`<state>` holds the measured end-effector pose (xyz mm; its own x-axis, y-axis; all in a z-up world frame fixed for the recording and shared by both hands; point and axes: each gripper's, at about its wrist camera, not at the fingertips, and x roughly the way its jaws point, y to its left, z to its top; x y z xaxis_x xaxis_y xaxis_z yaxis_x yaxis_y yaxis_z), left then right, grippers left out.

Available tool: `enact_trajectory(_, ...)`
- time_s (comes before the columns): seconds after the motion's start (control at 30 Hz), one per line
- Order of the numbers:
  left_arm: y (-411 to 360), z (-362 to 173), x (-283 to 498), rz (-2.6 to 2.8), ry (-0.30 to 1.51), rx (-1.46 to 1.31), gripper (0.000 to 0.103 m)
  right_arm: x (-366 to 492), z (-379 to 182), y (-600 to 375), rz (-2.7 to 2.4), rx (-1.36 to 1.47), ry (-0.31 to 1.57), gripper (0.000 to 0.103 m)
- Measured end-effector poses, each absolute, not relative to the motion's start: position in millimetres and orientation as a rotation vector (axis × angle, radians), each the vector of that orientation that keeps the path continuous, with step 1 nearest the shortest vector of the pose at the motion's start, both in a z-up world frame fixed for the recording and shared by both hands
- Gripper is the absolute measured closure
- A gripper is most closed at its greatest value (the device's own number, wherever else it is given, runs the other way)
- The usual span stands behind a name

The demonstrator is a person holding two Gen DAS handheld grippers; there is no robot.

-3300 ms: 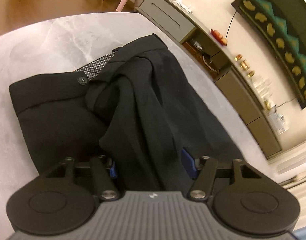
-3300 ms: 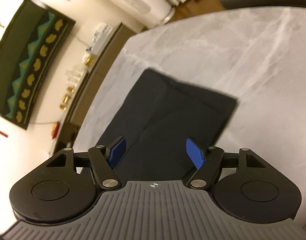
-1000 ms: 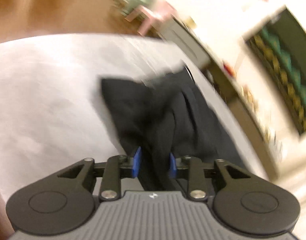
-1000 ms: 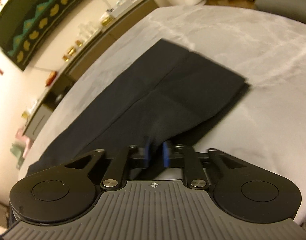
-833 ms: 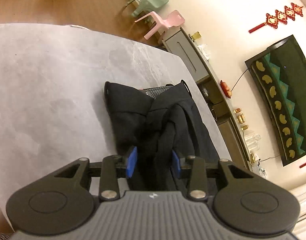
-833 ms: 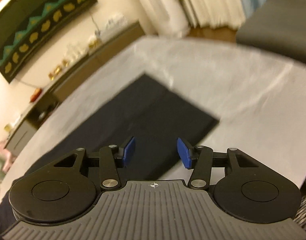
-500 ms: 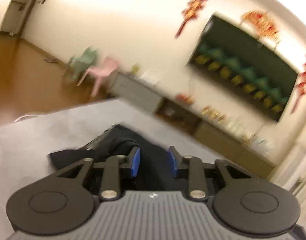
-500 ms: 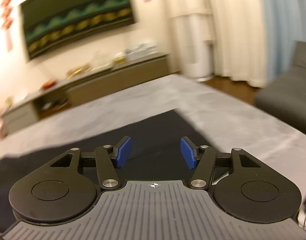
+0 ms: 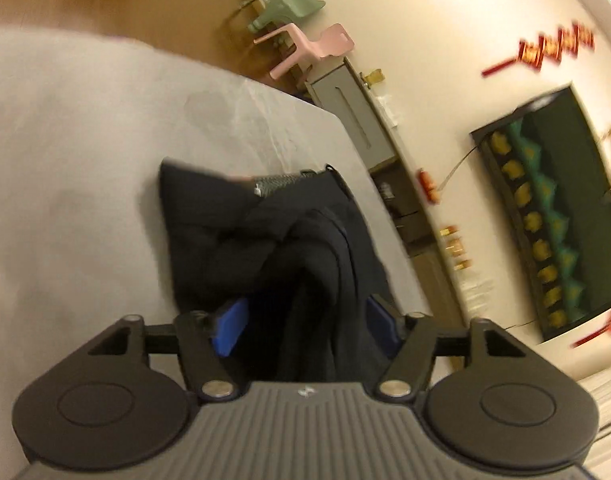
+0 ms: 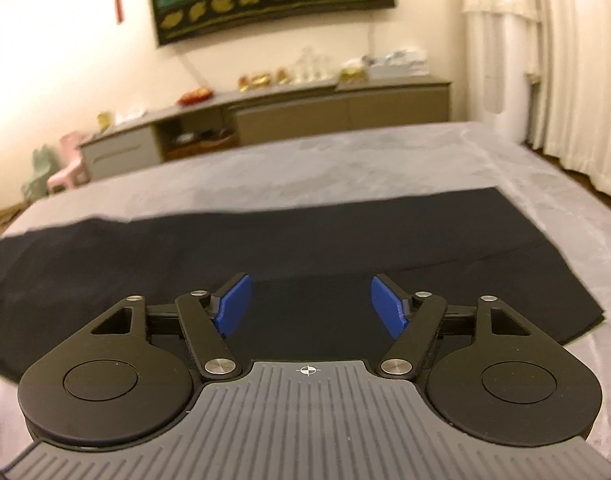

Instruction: Fold clothes

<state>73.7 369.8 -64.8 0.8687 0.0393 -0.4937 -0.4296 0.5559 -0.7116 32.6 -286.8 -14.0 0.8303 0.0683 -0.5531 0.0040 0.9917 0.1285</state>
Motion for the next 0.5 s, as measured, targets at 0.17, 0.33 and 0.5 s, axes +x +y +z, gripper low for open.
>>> enact_trajectory(0.17,328,-19,45,0.249,0.264,-0.538,0.089,39,-31,-287,0.066,0.141,0.696,0.032)
enact_trajectory(0.33,381,-68,43,0.357,0.462,-0.916,0.072,47,-43,-302,0.081,0.258,0.781,0.032)
enact_trajectory(0.5,390,-69,37,0.385,0.435,-0.996,0.057,45,-41,-291,0.111,0.227,0.77,0.031)
